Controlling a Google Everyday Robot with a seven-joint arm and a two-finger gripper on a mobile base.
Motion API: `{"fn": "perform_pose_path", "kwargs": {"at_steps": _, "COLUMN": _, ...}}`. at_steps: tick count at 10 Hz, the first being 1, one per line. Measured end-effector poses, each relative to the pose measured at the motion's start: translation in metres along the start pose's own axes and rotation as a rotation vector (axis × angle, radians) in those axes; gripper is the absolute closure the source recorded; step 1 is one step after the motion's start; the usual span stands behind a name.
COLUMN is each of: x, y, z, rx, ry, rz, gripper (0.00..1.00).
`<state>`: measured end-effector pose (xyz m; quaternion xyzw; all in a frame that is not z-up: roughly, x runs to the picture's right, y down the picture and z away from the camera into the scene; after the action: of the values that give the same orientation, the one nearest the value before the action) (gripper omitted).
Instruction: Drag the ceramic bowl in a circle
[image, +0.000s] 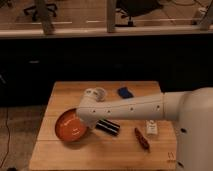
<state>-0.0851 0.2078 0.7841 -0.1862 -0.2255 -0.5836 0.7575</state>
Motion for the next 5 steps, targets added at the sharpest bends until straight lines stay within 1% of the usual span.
{"fn": "perform_pose_path", "kwargs": {"at_steps": 2, "x": -0.004, "y": -0.001, "z": -0.001, "rx": 0.008, "ry": -0.009, "rz": -0.005, "gripper": 0.95}}
{"fn": "perform_pose_path", "kwargs": {"at_steps": 4, "x": -0.008, "y": 0.005, "z": 0.001, "rx": 0.010, "ry": -0.012, "rz": -0.012, "gripper": 0.95}}
{"fn": "perform_pose_path", "kwargs": {"at_steps": 5, "x": -0.015, "y": 0.009, "z": 0.001, "rx": 0.013, "ry": -0.016, "rz": -0.010, "gripper": 1.00}}
